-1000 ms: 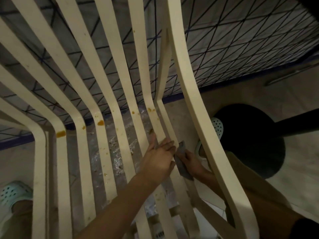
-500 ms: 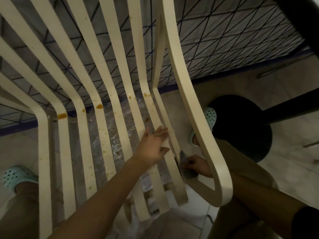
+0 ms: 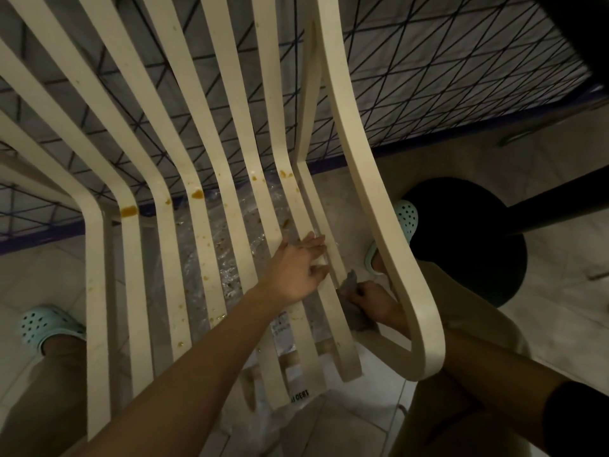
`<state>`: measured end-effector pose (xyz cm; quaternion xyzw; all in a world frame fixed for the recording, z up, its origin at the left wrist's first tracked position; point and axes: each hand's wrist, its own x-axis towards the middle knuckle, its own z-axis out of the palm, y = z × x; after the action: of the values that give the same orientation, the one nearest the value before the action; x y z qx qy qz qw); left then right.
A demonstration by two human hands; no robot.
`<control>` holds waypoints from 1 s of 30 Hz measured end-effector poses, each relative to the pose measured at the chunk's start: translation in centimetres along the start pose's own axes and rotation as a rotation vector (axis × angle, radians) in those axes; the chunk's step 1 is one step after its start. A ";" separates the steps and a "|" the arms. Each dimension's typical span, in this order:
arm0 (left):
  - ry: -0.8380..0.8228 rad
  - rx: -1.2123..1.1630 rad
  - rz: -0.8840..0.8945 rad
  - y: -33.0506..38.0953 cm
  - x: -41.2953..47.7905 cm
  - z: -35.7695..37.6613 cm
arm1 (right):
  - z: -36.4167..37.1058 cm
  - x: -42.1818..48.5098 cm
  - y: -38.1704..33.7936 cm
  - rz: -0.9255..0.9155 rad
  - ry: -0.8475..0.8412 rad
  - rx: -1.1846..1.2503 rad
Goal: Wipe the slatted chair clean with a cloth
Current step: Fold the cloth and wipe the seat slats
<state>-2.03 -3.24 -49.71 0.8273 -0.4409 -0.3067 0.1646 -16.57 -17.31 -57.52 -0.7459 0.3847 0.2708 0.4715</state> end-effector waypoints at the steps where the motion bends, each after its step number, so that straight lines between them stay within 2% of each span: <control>1: -0.002 0.007 0.005 0.0 0.0 -0.1 | 0.3 0.4 0.2 -0.014 0.023 0.009; 9: 0.070 0.156 0.062 -1.9 1.4 -1.8 | 0.5 4.8 -3.0 -0.144 0.147 0.039; 15: 0.098 0.151 0.088 -1.9 1.3 -0.7 | -0.4 8.1 -6.2 -0.150 0.147 0.078; 18: 0.156 0.165 0.147 -2.2 1.1 0.2 | -1.1 10.2 -7.8 -0.141 0.188 -0.024; 22: 0.160 0.151 0.137 -2.4 1.2 0.4 | -2.1 13.0 -10.3 -0.205 0.185 -0.102; 30: 0.212 0.209 0.135 -2.8 1.5 0.8 | -4.0 17.6 -15.6 -0.210 0.208 -0.155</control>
<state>-0.14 -2.94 -52.37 0.8363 -0.5050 -0.1585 0.1433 6.38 -22.46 -61.66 -0.8401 0.3293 0.1701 0.3961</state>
